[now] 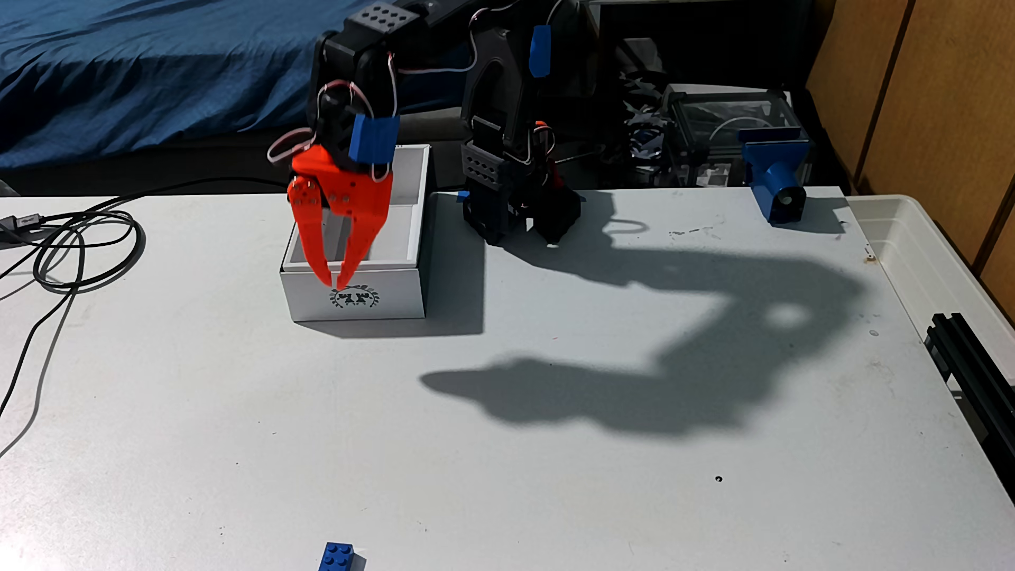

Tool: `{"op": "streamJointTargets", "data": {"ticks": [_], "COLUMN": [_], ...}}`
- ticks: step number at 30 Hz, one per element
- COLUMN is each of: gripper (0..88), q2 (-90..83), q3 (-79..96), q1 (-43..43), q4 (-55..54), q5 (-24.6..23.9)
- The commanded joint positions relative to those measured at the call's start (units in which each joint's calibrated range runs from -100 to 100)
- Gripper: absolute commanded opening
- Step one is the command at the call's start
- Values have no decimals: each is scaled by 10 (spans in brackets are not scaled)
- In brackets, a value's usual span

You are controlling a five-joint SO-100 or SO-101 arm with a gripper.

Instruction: Grab the blue brick and place in box

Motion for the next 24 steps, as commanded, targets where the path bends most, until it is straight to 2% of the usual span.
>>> {"op": "streamJointTargets", "data": {"ticks": [1,7,14,24], "gripper": [13,12,12,14], "q2": [32,77,101,145], "q3": [-24,-33,-34,-39], "q1": [-31,-65,-115,-136], "q4": [-45,-67,-132,-224], "q5": [-35,-106,-169,-225]}}
